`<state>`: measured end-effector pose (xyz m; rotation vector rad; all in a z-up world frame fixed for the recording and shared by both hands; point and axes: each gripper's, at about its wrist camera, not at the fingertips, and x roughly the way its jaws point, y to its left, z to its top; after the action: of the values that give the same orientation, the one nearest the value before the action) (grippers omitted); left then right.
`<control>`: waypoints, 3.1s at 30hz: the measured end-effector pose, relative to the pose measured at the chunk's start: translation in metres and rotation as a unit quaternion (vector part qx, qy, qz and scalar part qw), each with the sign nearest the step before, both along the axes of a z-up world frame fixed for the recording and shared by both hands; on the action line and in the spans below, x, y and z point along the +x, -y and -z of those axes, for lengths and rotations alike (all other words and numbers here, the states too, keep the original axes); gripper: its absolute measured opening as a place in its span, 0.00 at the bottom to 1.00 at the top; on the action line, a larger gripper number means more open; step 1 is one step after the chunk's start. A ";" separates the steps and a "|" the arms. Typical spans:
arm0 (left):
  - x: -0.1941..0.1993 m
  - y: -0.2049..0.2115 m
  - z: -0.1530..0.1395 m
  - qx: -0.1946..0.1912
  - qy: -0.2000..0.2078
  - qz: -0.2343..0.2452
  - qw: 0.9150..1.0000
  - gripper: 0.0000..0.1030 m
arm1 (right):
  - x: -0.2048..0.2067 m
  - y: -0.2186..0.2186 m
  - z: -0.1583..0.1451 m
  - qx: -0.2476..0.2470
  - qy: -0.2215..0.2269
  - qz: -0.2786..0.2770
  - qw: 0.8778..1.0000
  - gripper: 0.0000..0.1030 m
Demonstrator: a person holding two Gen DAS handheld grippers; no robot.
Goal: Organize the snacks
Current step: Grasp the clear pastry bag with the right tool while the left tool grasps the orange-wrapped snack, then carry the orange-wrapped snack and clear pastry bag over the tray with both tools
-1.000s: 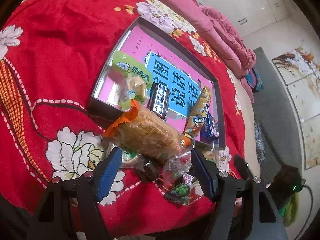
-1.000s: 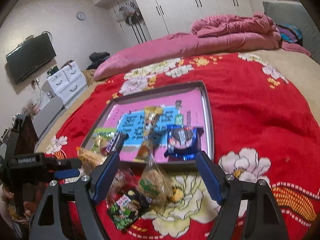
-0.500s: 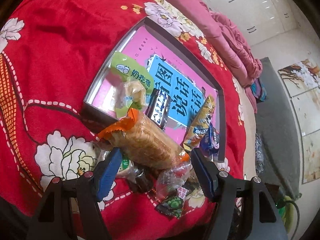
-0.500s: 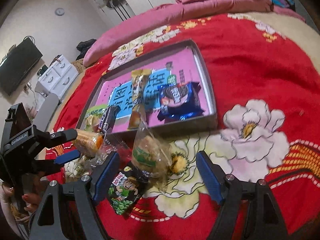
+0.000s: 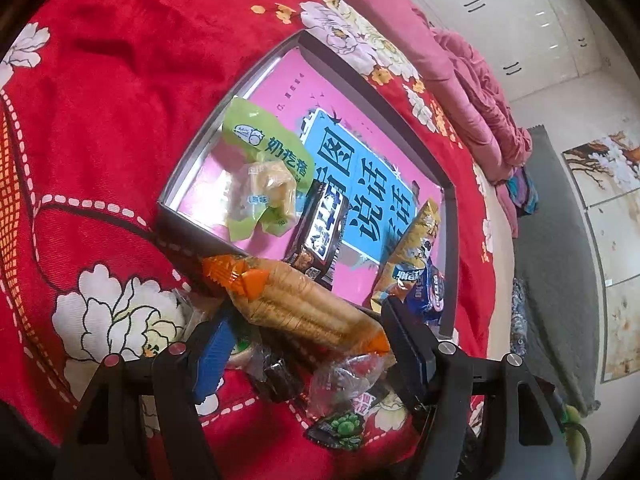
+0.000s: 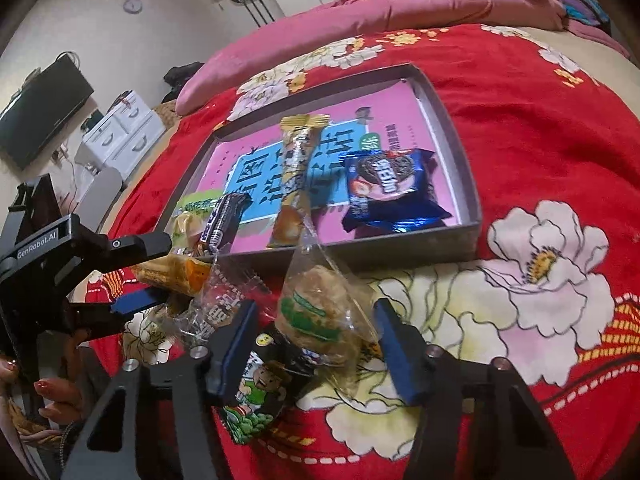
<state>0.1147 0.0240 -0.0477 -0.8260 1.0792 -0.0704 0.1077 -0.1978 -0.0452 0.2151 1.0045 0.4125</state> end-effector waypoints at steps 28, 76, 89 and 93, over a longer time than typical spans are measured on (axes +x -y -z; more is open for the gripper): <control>-0.012 -0.014 -0.007 -0.053 0.004 -0.017 0.998 0.31 | 0.000 0.007 -0.021 0.025 0.045 -0.012 0.999 0.42; 0.010 -0.001 -0.076 0.058 0.118 0.009 0.991 0.24 | 0.009 0.043 -0.060 0.044 0.134 0.042 0.989 0.42; 0.030 0.012 -0.058 0.076 0.109 0.018 0.991 0.24 | 0.027 0.044 -0.057 0.047 0.130 0.049 0.989 0.42; 0.036 0.018 -0.051 0.081 0.104 0.026 0.991 0.24 | 0.034 0.039 -0.051 0.043 0.122 0.041 0.991 0.42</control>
<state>0.1509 0.0063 0.0030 -0.6297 0.8972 -0.1095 0.1416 -0.2371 0.0060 0.2764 0.7351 0.3976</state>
